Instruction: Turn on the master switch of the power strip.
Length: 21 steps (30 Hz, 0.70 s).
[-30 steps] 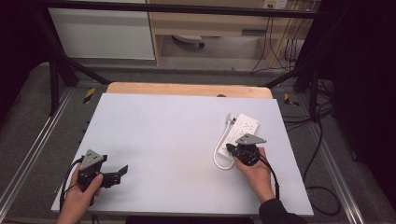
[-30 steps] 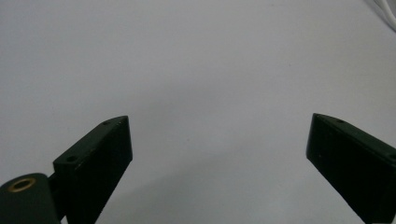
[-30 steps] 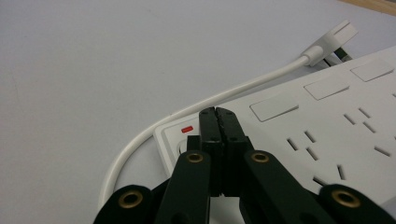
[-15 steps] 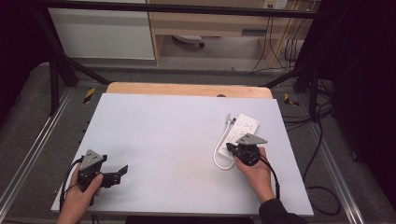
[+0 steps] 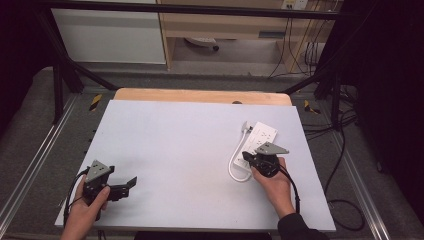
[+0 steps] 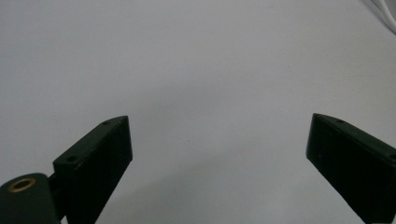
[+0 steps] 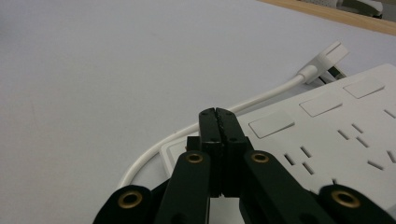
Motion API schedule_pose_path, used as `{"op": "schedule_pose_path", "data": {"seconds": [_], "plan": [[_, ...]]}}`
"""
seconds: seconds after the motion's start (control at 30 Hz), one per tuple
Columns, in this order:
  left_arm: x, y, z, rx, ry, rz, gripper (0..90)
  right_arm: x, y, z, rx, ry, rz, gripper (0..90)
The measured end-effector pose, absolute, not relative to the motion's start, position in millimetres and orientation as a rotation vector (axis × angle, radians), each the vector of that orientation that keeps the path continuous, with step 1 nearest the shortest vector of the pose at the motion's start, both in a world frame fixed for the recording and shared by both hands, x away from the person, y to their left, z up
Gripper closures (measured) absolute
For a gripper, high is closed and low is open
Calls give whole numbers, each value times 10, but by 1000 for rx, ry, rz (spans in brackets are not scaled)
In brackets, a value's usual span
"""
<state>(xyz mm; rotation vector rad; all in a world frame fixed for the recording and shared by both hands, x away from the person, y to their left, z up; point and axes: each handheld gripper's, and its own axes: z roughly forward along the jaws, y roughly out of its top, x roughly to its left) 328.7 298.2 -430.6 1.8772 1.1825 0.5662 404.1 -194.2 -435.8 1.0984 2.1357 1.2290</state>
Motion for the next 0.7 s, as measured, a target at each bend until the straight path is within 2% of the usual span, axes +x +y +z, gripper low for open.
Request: {"op": "schedule_pose_path", "data": {"seconds": [0.43, 0.7], "plan": [[3283, 2990, -4302, 1869, 1184, 565, 71, 4018, -1949, -4284, 1111, 2110, 1281, 839], [3282, 2992, -4302, 1867, 1186, 566, 72, 4013, -1947, -4239, 1121, 2102, 1301, 737]]}}
